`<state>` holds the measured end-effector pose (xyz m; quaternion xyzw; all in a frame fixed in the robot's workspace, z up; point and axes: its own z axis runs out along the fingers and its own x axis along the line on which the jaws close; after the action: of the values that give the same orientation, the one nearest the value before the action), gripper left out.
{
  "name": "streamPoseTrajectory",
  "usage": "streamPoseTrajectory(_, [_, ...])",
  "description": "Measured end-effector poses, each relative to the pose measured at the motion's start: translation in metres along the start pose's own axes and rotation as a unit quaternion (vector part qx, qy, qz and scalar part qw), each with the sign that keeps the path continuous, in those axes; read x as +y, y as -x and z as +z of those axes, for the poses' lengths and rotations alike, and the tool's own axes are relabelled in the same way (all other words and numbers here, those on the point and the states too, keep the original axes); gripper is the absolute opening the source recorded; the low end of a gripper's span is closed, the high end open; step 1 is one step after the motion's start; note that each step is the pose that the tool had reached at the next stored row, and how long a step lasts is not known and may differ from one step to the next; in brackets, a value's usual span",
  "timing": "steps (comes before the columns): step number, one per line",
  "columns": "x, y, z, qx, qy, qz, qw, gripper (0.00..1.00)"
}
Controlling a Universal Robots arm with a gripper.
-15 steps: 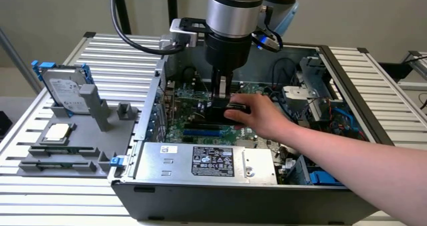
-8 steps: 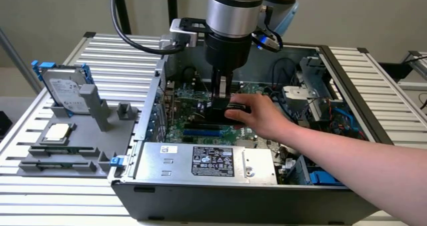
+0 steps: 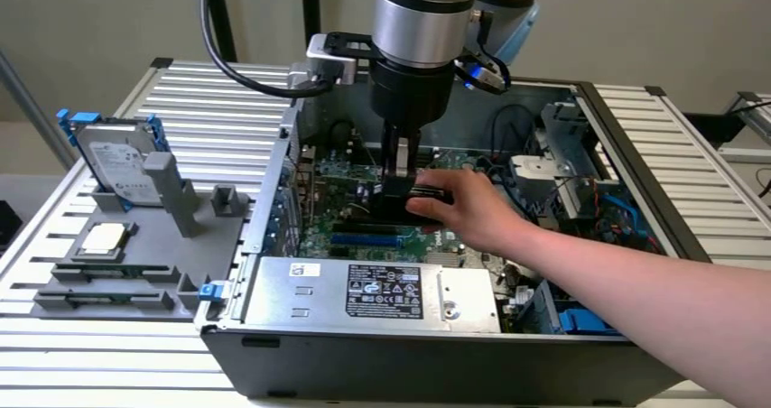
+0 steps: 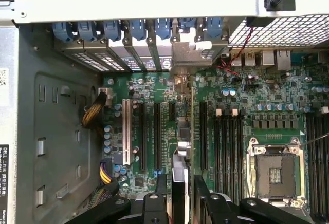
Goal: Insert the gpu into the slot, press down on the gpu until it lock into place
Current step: 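Insert the gpu into the slot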
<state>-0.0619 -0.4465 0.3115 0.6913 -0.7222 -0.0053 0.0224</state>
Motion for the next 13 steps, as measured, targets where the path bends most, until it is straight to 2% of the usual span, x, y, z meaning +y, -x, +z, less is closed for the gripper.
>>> streamPoseTrajectory(2, [0.0000,0.0000,0.0000,0.0007,-0.0001,0.000,1.0000,0.32])
streamPoseTrajectory(3, [0.0000,0.0000,0.0000,0.0011,-0.0001,0.000,1.0000,0.26])
streamPoseTrajectory(13, [0.0000,0.0002,0.0000,0.0049,-0.0002,0.000,1.0000,0.26])
